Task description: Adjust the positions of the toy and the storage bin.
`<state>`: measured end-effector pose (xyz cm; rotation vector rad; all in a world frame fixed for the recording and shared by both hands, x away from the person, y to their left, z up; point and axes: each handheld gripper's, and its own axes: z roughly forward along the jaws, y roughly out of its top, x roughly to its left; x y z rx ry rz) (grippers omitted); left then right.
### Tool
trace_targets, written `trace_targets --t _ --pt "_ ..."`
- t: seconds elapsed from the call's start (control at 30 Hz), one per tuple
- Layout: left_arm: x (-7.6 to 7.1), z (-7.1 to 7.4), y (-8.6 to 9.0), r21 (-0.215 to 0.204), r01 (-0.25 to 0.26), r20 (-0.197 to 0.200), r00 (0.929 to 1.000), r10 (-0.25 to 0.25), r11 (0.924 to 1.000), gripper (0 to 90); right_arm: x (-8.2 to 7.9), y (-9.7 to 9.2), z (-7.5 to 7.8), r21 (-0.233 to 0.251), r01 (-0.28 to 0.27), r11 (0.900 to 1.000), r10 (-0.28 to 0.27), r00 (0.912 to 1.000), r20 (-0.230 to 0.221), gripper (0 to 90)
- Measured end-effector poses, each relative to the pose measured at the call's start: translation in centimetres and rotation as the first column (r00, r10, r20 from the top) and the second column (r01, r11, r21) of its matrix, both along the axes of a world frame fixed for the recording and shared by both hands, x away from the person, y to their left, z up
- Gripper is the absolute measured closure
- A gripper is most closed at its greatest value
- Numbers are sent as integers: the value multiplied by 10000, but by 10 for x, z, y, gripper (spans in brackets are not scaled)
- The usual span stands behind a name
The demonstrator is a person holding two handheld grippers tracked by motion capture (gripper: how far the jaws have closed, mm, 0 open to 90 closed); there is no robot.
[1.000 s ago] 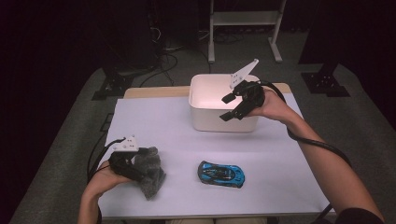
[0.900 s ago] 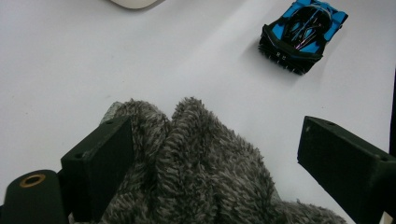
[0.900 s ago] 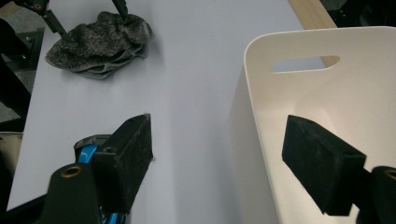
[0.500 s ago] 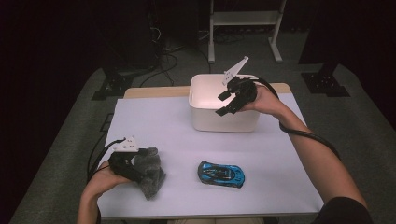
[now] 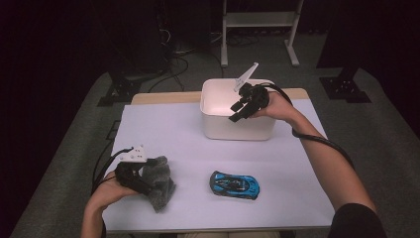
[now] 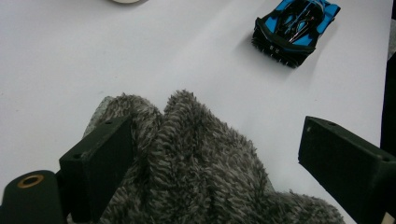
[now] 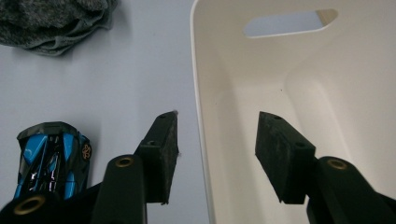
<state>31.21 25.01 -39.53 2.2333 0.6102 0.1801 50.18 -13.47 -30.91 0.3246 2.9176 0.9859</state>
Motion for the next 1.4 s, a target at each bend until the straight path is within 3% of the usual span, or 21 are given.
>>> trace_targets --t 0.33,0.57,0.9,1.03,1.4 --pt "-1 0 -2 124 242 -20 9997 -242 9996 95 1 7 -10 -375 -323 9988 319 9994 -109 736" --pt "-2 1 -2 110 286 13 9996 -286 9995 95 -1 12 -12 -580 -603 9965 590 9980 -236 828" --pt "-2 0 -2 21 314 27 9995 -314 9995 95 -4 14 -12 -659 -666 9956 665 9978 -42 850" --pt "-2 1 -2 -102 384 42 9993 -383 9992 95 -6 13 -11 -650 -704 9954 694 9974 -181 848" --pt "-2 0 -5 -59 450 17 9990 -450 9990 95 -27 18 -11 -541 -1093 9925 1080 9938 -260 848"
